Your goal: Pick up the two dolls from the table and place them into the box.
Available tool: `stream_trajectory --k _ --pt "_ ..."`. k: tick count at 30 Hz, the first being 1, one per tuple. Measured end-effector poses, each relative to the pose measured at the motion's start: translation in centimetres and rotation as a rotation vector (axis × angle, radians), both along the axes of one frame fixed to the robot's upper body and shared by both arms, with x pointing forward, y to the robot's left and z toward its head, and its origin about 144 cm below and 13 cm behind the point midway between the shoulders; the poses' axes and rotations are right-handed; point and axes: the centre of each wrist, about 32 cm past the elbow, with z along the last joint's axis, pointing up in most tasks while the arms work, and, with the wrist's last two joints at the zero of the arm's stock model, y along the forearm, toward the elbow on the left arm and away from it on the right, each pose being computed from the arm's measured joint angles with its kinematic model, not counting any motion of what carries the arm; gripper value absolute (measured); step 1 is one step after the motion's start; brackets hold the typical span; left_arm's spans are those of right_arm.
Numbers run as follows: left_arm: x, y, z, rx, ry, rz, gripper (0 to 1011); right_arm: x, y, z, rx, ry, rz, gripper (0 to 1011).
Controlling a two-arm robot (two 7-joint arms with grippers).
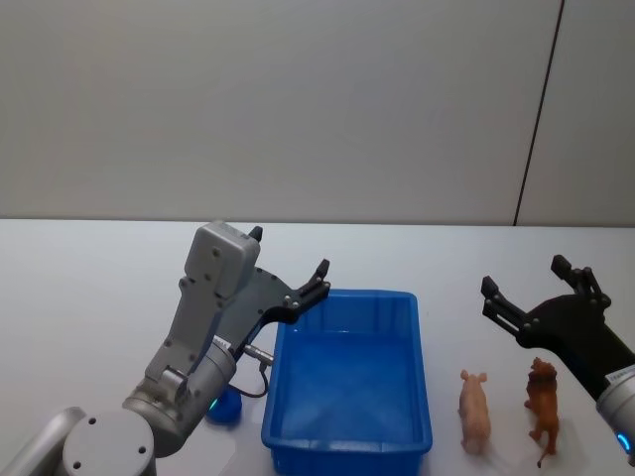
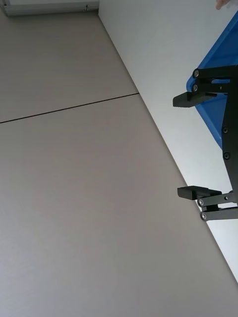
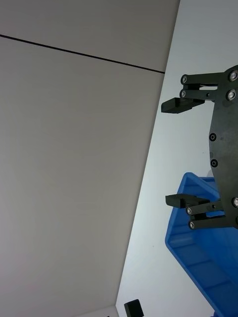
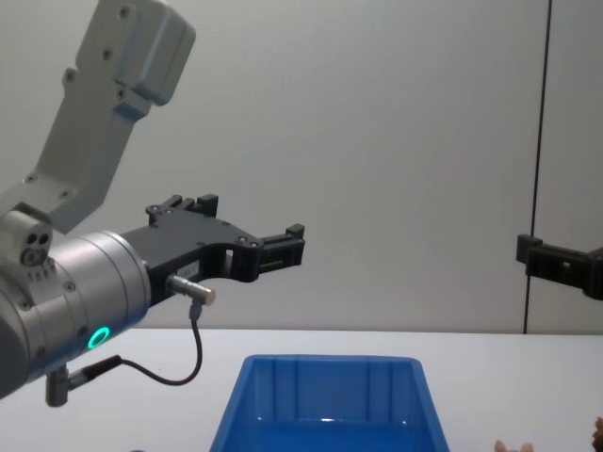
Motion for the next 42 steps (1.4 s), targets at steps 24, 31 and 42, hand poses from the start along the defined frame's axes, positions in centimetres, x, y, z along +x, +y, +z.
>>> stream_trajectory --k 24,31,42 --pt "0.00 0.00 0.00 0.000 0.000 0.000 1001 0.00 0.00 0.00 0.000 0.000 0.000 1001" --pt "0.00 0.00 0.00 0.000 0.000 0.000 1002 -0.10 0.05 -0.14 -0.011 -0.004 -0.020 1001" --pt "0.00 0.00 0.00 0.000 0.000 0.000 1002 -0.21 0.08 -0.93 -0.047 0.032 -0.081 1001"
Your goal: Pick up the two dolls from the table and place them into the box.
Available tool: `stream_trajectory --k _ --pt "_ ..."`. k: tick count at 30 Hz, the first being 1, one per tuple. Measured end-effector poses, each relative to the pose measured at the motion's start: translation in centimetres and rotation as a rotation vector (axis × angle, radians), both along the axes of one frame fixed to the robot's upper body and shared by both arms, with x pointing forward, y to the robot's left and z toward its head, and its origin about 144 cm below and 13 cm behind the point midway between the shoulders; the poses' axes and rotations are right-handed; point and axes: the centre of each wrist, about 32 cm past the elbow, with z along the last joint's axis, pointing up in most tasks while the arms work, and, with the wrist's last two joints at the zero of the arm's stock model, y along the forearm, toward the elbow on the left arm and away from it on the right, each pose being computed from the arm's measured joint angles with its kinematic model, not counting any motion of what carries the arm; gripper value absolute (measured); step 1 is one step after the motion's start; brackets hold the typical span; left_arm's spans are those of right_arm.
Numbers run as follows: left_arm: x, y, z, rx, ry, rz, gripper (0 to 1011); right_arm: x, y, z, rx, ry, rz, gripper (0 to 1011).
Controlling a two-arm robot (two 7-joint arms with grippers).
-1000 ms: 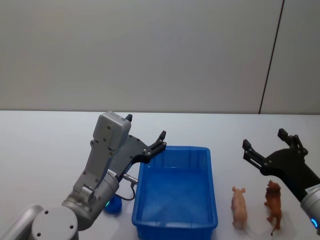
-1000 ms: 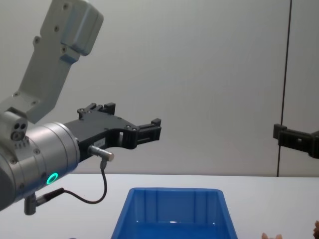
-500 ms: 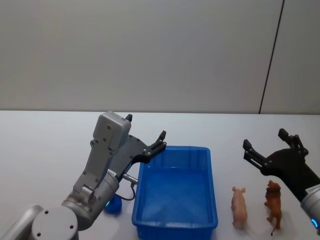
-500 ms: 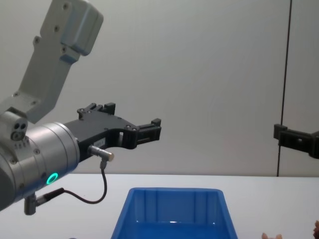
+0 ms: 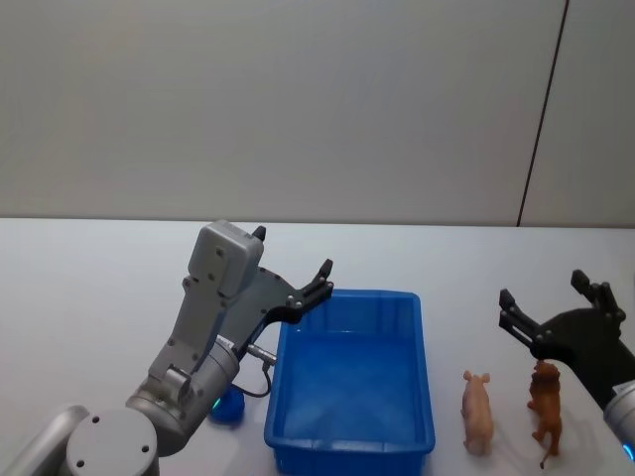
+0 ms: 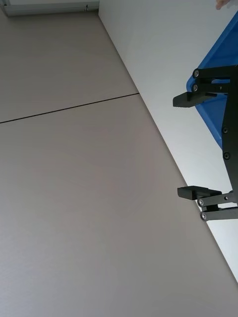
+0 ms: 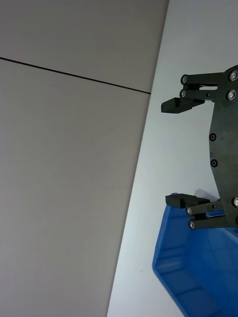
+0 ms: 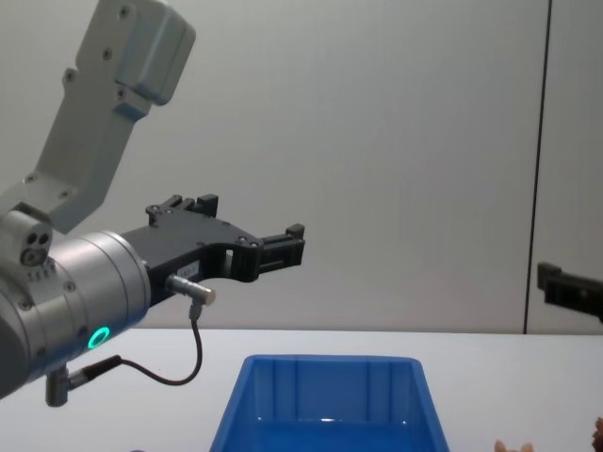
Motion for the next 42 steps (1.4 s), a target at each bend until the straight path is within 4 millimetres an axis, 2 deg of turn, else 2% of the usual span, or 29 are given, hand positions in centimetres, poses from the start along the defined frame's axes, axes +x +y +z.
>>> stream_trajectory --k 19,32,42 --pt "0.0 0.0 0.0 0.000 0.000 0.000 1001 -0.3 0.0 -2.6 -0.059 0.185 -0.103 1001" --pt "0.0 0.0 0.0 0.000 0.000 0.000 1001 -0.3 0.7 -4.4 -0.053 0.285 -0.158 1001" --pt "0.0 0.0 0.0 0.000 0.000 0.000 1001 -0.1 1.4 -5.0 -0.040 0.332 -0.181 1001"
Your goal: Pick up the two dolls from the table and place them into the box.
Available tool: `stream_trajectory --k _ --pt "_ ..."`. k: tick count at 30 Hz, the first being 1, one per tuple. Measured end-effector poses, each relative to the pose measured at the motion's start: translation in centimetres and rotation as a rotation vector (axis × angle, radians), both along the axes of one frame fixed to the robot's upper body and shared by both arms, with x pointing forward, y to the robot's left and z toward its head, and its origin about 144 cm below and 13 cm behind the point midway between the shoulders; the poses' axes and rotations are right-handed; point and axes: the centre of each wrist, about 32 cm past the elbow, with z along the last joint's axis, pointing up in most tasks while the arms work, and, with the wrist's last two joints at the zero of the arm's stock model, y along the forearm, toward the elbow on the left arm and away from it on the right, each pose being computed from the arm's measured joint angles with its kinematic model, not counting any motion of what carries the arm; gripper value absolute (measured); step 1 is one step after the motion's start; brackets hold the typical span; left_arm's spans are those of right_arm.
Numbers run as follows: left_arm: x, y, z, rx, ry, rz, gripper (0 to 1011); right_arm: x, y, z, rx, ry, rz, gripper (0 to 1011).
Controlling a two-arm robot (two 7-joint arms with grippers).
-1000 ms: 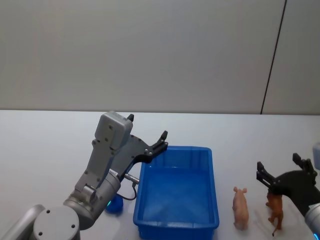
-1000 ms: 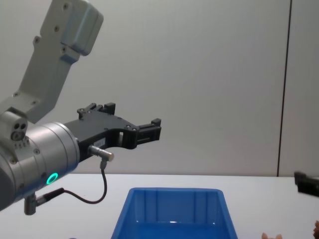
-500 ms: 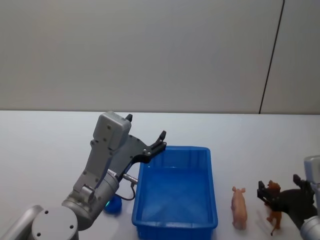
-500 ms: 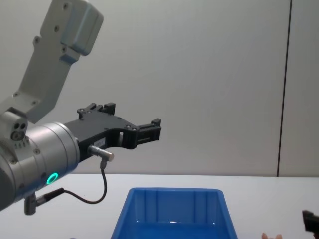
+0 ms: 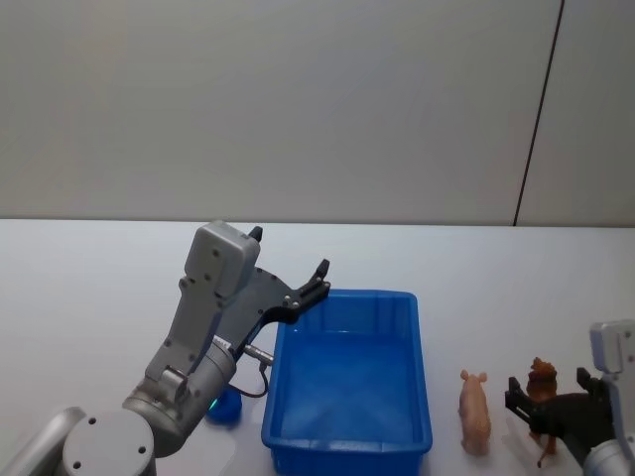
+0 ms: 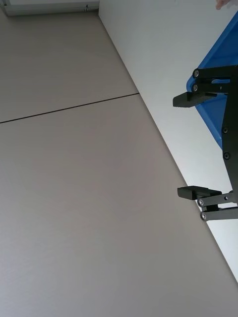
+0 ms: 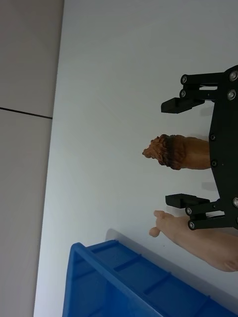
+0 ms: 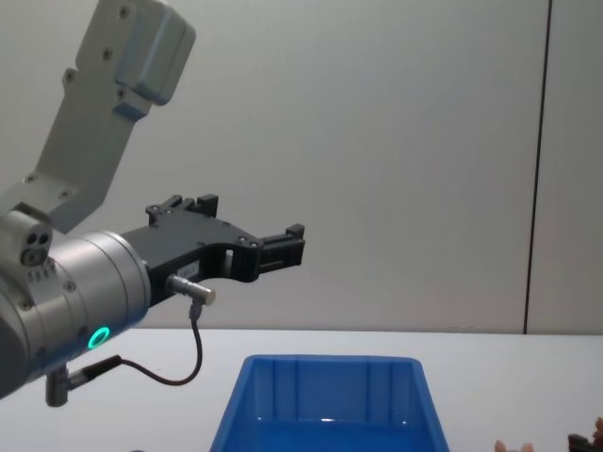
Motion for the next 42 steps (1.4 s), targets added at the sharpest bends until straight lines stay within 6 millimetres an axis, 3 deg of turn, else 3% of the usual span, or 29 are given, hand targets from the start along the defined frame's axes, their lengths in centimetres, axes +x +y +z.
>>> stream_trajectory --k 13,20,35,42 --pt "0.0 0.0 0.0 0.000 0.000 0.000 1001 0.4 0.8 -0.6 0.017 0.075 -0.021 986" --pt "0.0 0.0 0.0 0.000 0.000 0.000 1001 0.5 1.1 -0.8 0.023 0.119 -0.031 830" --pt "0.0 0.0 0.0 0.000 0.000 0.000 1002 0.8 1.4 -0.8 0.006 0.144 -0.049 369" --pt "0.0 0.0 0.0 0.000 0.000 0.000 1002 0.9 1.5 -0.1 -0.012 0.083 -0.043 355"
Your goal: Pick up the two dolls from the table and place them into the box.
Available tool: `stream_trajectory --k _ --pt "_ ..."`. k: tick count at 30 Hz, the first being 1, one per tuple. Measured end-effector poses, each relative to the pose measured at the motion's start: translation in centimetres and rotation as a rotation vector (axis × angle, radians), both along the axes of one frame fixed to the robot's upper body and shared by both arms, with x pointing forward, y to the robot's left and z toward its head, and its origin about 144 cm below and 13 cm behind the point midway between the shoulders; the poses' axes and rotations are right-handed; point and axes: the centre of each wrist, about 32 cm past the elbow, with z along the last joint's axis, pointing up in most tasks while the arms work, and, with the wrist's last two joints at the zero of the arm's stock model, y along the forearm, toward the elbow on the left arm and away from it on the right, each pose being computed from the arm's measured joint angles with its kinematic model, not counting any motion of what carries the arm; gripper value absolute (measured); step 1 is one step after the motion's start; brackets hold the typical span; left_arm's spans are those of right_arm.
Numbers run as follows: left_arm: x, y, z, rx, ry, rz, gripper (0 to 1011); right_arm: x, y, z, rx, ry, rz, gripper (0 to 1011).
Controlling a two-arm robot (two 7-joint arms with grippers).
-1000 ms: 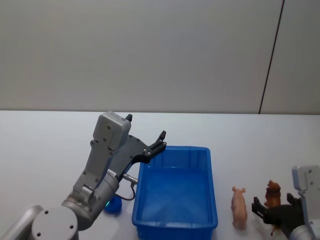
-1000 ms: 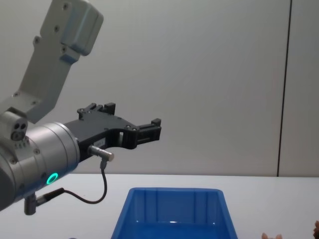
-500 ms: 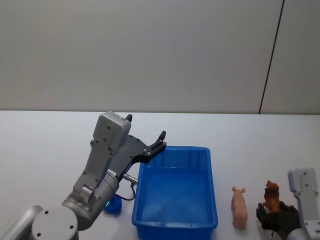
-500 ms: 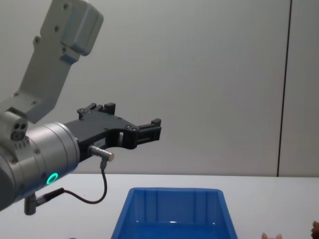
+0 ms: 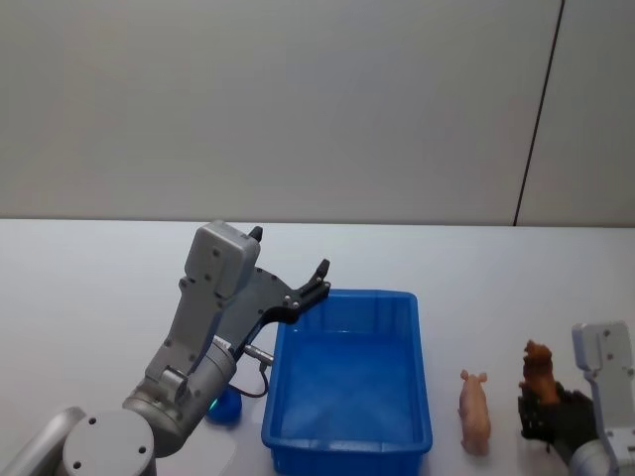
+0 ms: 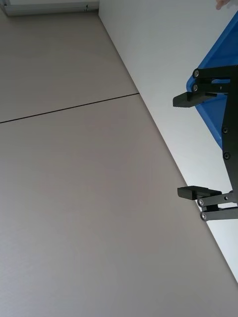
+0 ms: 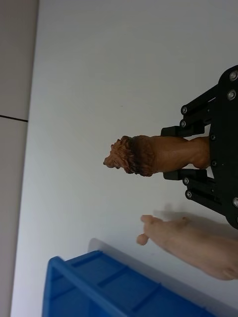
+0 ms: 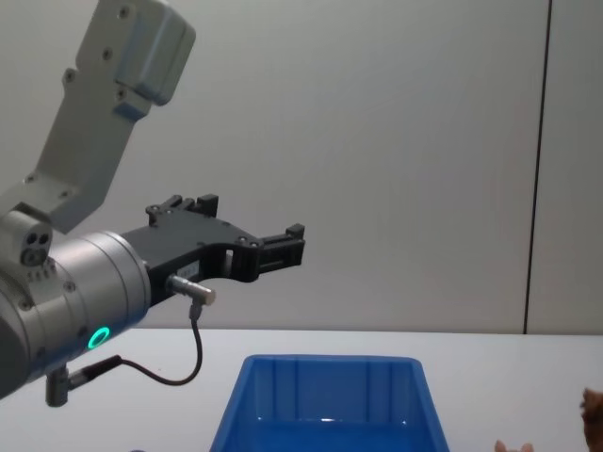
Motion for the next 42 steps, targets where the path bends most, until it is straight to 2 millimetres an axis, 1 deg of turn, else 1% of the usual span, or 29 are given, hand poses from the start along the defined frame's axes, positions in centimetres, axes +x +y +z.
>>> stream_trajectory --k 8,14,23,36,42 --pt "0.0 0.0 0.0 0.000 0.000 0.000 1001 0.1 0.0 1.0 0.000 -0.077 0.041 355" --pt "0.0 0.0 0.0 0.000 0.000 0.000 1002 0.3 0.0 2.0 0.016 -0.147 0.113 355" --pt "0.0 0.0 0.0 0.000 0.000 0.000 1001 0.7 0.4 3.0 0.046 -0.202 0.223 355" --pt "0.0 0.0 0.0 0.000 0.000 0.000 1001 1.3 1.7 3.7 0.094 -0.242 0.417 355" --pt "0.0 0.0 0.0 0.000 0.000 0.000 1001 1.8 2.9 3.6 0.119 -0.244 0.527 358"
